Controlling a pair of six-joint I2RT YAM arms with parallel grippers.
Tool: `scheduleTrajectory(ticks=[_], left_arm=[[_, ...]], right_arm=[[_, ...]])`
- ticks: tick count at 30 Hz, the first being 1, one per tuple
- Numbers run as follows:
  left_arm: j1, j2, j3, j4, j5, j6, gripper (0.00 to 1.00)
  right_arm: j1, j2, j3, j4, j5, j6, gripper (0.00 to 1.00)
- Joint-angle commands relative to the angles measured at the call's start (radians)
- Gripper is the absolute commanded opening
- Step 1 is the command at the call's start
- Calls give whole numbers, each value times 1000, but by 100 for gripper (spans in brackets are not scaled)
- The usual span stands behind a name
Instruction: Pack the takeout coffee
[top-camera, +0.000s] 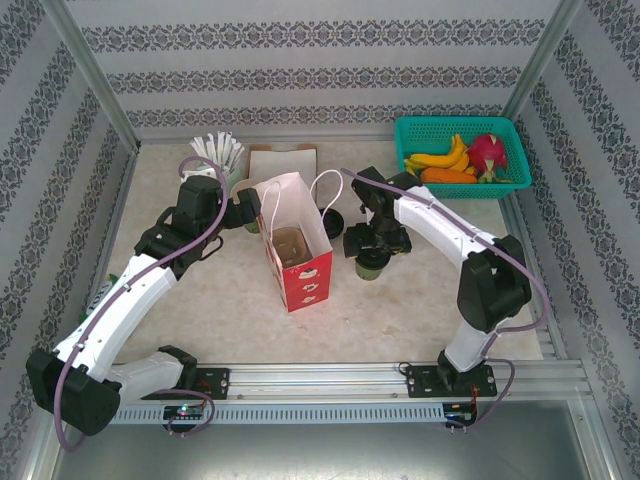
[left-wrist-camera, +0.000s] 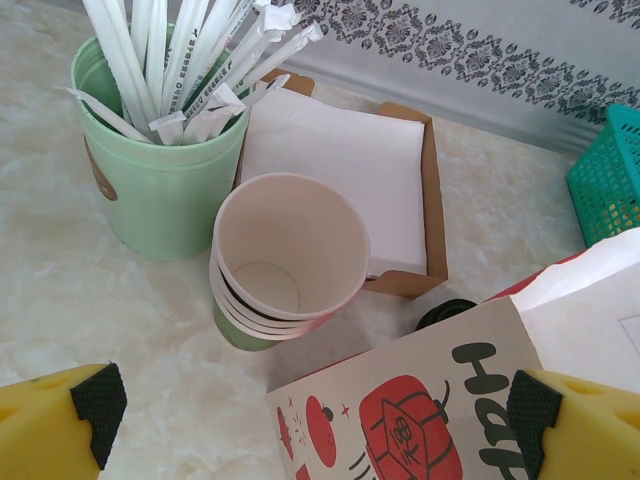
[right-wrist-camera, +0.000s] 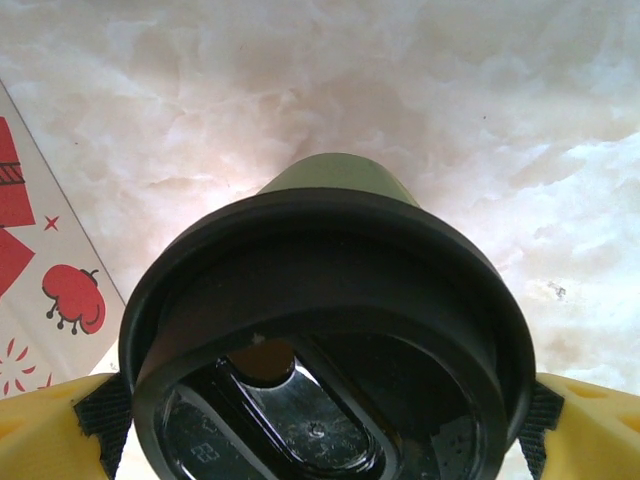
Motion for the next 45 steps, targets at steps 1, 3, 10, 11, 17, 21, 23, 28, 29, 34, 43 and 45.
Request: scheduleTrajectory(ticks=[1,3,10,11,17,21,23,28,29,34,43,45], left_arm=[[11,-4,13,-31,3,29,100],[12,-6,14,-32,0,30,100],[12,-10,13,-34,-2,32,100],[11,-12,13,-33,-2,32,100],[12,-15,10,-34,-9,30,100],[12,-19,10,-35,-8,29,100],[12,-19,9,-37,-9,28,100],[12,-21,7,-38,-11,30,100],[12,-21,7,-36,-11,31,100],[11,-23,5,-36,-9,34,100],[12,-59,11,-7,-49,49,100],[12,-65,25,-2,-60,76,100]], right_arm=[[12,28,31,-59,12,12,98],[12,35,34,-58,3,12,98],[19,47,58,-81,49,20,98],[21,49,60,-87,58,19,98],[23,55,60,-86,66,16,98],[26,65,65,-91,77,15,98],[27,70,69,-94,86,14,98],[29,72,74,-94,90,10,96],[29,71,74,-92,85,8,94],[27,73,61,-68,64,0,84],[3,-4,18,-61,80,-24,76],[-1,-26,8,-65,87,-30,76]])
